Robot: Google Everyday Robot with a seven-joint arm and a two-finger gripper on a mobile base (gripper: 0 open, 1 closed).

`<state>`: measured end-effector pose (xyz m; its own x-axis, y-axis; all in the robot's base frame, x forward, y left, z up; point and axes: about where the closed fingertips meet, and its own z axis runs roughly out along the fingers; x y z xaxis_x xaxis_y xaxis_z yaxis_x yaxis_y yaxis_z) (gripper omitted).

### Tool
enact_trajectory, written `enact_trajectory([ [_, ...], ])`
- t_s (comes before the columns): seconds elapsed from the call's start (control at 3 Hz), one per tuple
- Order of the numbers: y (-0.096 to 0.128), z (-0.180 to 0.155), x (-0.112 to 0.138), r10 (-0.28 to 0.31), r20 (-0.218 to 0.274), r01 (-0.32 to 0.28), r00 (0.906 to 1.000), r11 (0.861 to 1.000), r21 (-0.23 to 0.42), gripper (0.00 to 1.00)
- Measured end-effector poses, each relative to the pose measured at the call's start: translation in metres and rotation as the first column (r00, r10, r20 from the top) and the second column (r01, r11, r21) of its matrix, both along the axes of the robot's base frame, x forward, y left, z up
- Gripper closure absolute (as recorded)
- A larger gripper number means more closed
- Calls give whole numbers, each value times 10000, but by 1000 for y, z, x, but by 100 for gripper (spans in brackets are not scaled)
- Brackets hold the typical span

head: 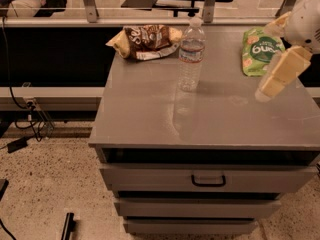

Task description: Knock water bottle over

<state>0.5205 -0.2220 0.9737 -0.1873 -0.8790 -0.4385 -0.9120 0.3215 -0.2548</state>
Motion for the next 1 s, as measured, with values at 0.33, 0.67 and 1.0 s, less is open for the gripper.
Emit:
enact_trajectory([
  [0.33,14,8,44,353,467,-433,9983,9821,1833,0],
  [0.67,26,9,66,545,688,-716,9961,9583,2765,0],
  [1.0,44,3,88,738,895,-1014,9932,9270,3612,0],
])
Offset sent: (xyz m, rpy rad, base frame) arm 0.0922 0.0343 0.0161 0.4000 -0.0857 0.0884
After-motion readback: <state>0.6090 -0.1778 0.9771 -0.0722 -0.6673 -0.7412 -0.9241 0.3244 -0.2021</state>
